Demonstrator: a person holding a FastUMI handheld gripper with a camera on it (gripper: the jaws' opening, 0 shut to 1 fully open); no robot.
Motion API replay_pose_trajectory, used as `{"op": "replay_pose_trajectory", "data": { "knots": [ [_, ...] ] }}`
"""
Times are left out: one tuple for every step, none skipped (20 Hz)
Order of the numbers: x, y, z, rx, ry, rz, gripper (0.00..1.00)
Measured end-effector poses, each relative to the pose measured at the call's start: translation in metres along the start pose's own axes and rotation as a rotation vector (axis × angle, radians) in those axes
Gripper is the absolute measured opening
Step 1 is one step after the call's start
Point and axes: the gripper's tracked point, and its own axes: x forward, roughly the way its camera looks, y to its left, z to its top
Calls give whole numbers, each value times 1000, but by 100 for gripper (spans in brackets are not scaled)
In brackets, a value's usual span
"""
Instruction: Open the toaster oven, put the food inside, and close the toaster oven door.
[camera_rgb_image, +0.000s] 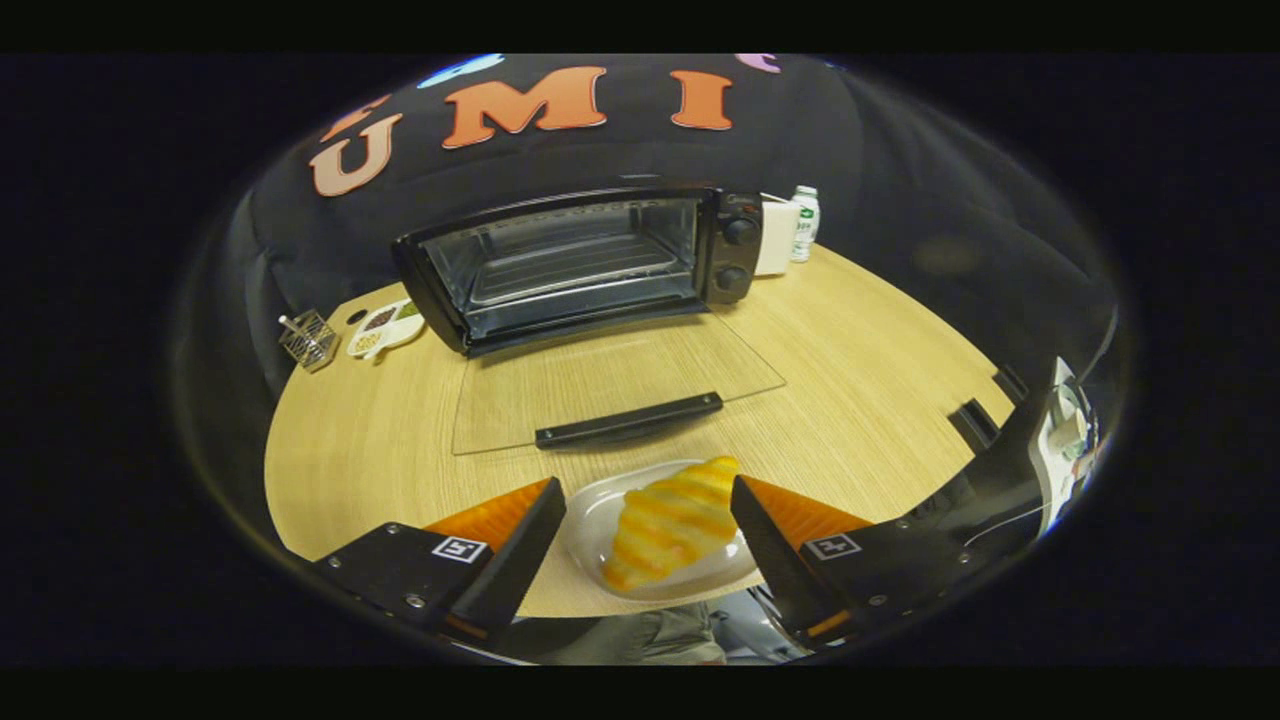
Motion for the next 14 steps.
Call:
{"op": "replay_pose_trajectory", "data": {
  "knots": [
    [-2, -4, -3, 17, 2, -20, 99],
    [-3, -9, -8, 35, 8, -47, 99],
    [-2, -14, -13, 45, 16, -68, 99],
    [-1, -14, -20, 49, 35, -76, 99],
    [0, -12, -27, 61, 56, -77, 99],
    [2, -9, -32, 76, 71, -73, 99],
    [5, -7, -37, 83, 85, -69, 99],
    [7, -5, -43, 81, 97, -71, 99],
    [10, -5, -47, 75, 104, -79, 99],
    [12, -6, -51, 74, 117, -84, 99],
    [15, -3, -55, 80, 134, -81, 99],
    [19, 0, -59, 89, 149, -79, 99],
    [21, 2, -63, 94, 163, -75, 99],
    [23, 0, -65, 93, 169, -83, 99]
  ]
}}
